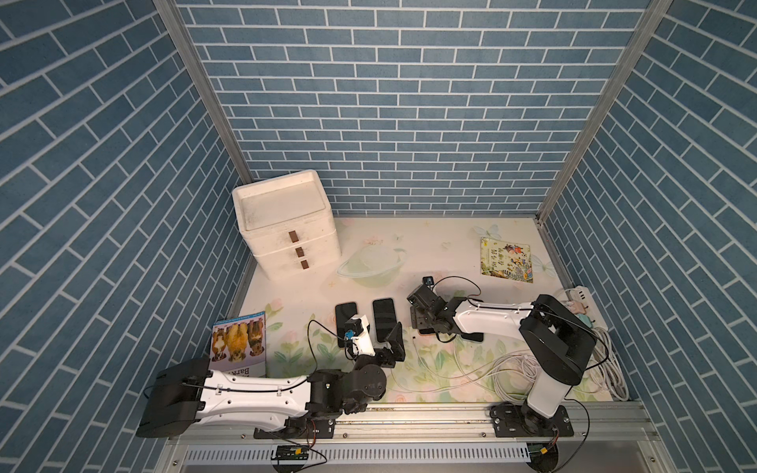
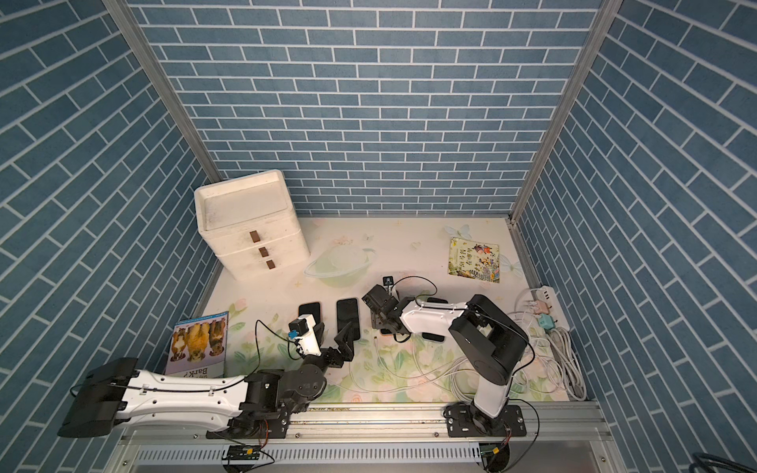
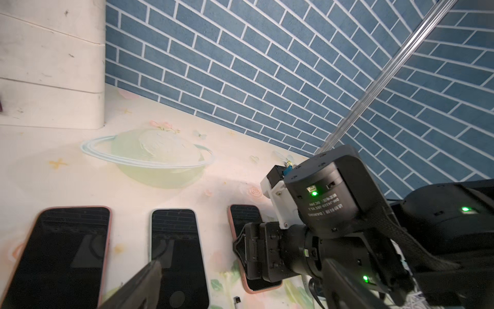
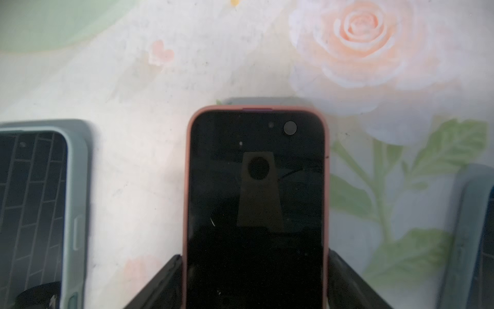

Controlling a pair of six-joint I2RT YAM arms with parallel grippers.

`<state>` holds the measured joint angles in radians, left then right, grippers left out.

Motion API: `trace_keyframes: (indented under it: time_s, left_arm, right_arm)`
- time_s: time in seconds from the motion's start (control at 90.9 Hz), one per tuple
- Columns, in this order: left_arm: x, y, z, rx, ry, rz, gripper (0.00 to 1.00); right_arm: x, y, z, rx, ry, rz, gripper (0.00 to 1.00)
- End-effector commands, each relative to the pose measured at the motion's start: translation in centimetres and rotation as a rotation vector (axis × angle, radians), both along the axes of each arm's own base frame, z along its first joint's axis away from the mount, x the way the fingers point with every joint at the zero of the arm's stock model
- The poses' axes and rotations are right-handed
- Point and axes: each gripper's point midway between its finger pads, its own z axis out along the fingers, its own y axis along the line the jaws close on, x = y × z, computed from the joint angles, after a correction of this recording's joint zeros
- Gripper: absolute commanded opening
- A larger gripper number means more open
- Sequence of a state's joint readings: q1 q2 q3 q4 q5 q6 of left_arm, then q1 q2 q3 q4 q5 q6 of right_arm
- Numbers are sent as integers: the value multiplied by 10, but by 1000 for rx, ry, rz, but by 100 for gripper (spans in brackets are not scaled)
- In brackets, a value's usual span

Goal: Unplug the charging cable from the phone
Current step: Place the phone at the center of the board.

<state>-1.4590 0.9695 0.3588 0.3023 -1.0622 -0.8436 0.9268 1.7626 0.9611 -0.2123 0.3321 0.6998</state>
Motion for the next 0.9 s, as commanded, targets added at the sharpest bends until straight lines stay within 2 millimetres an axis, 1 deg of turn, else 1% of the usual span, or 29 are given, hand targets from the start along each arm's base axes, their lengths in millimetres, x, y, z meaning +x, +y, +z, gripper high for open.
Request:
trace_keyframes:
  time_s: [0.0, 0.055, 0.154, 0.286, 0.396, 0.44, 0.462, 0.506, 0.55, 0.605, 0.616, 0.748, 0.836, 0.891]
  left_arm:
    - [3, 17, -13, 57, 11, 59, 100]
    - [5, 20, -18, 66, 27, 75, 100]
    - [12, 20, -24, 102, 62, 90, 100]
    - [27, 18, -35, 145, 146, 108, 100]
    - [37, 14, -41, 166, 190, 113, 100]
    - [41, 14, -47, 190, 209, 115, 100]
    - [44, 11, -45, 184, 219, 116, 100]
    - [50, 8, -49, 196, 249, 114, 100]
    - [56, 4, -55, 211, 282, 107, 100]
    - [62, 1, -65, 235, 330, 100, 100]
    - [65, 0, -63, 233, 328, 105, 100]
    - [79, -15, -81, 286, 412, 75, 100]
    - [87, -19, -89, 314, 446, 84, 100]
    - [93, -19, -95, 328, 471, 93, 100]
  right_arm:
    - [0, -1, 3, 4, 4, -22, 34]
    - [-2, -3, 2, -1, 11, -25, 44]
    - [-4, -6, 3, -1, 14, -31, 71]
    - [-4, -4, 10, 15, 7, -31, 98]
    - [0, 0, 20, 35, -10, -33, 99]
    - [2, 0, 25, 37, -18, -38, 99]
    - [3, -1, 28, 35, -26, -44, 99]
    - [4, -4, 33, 32, -40, -63, 99]
    - [6, -7, 42, 45, -61, -84, 99]
    - [7, -17, 55, 49, -96, -133, 99]
    - [7, -19, 56, 48, -100, -143, 99]
    - [5, -43, 88, 55, -209, -223, 99]
    - [3, -66, 101, 65, -295, -282, 99]
    - [0, -77, 107, 101, -339, -306, 99]
